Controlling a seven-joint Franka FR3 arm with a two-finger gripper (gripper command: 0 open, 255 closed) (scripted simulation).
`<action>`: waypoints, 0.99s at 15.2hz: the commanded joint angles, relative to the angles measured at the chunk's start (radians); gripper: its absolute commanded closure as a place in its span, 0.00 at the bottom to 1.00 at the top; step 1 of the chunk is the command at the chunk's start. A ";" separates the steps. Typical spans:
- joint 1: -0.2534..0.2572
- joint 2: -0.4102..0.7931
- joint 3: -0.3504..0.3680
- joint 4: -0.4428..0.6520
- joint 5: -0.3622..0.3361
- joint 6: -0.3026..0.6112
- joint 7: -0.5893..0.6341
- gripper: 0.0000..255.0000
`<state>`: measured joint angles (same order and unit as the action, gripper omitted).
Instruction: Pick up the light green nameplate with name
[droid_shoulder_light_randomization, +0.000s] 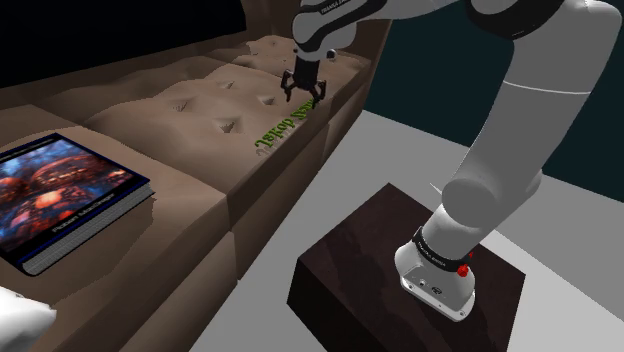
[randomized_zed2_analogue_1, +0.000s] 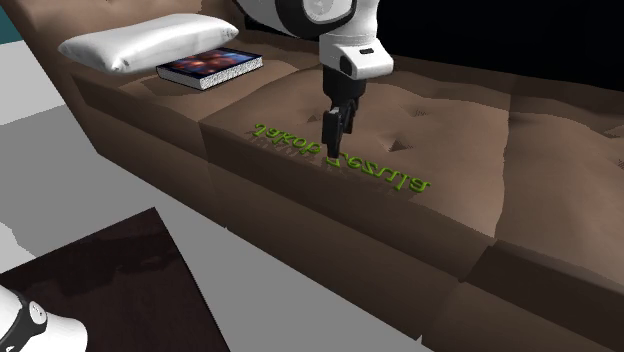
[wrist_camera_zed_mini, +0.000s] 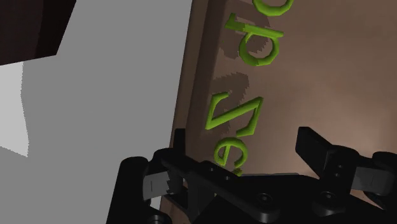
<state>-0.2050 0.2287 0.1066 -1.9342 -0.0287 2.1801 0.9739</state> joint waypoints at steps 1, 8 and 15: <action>0.000 0.014 -0.001 -0.010 -0.002 0.025 0.004 0.00; 0.001 0.038 -0.002 -0.029 -0.006 0.067 0.007 1.00; 0.002 0.039 -0.002 -0.028 -0.006 0.067 0.007 1.00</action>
<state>-0.2039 0.2664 0.1033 -1.9613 -0.0351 2.2474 0.9820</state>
